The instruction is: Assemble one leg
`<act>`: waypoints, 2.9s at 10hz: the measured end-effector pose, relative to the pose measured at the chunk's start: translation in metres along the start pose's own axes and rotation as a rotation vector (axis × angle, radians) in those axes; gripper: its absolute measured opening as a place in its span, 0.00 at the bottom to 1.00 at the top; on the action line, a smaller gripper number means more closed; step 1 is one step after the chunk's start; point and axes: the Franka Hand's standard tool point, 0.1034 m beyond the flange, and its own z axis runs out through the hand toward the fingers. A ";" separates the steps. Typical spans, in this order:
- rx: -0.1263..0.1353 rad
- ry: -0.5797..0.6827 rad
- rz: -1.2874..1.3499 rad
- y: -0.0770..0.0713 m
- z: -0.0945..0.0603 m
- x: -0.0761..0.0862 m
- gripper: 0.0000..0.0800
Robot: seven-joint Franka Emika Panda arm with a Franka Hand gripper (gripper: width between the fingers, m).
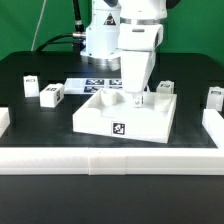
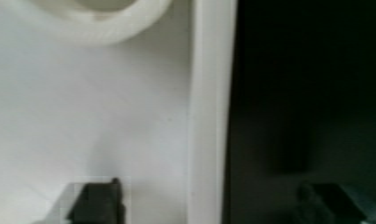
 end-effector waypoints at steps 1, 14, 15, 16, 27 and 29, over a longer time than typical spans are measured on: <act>0.000 0.000 0.000 0.000 0.000 0.000 0.43; -0.007 -0.002 -0.074 0.018 0.000 0.003 0.07; -0.011 -0.002 -0.106 0.025 0.000 0.008 0.07; -0.015 -0.005 -0.146 0.034 -0.001 0.017 0.07; -0.035 -0.009 -0.281 0.067 -0.001 0.039 0.07; -0.048 -0.001 -0.271 0.077 -0.001 0.049 0.07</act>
Offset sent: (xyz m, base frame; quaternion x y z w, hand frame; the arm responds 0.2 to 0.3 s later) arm 0.0000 0.0000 0.0000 0.0000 0.0000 0.0000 1.0000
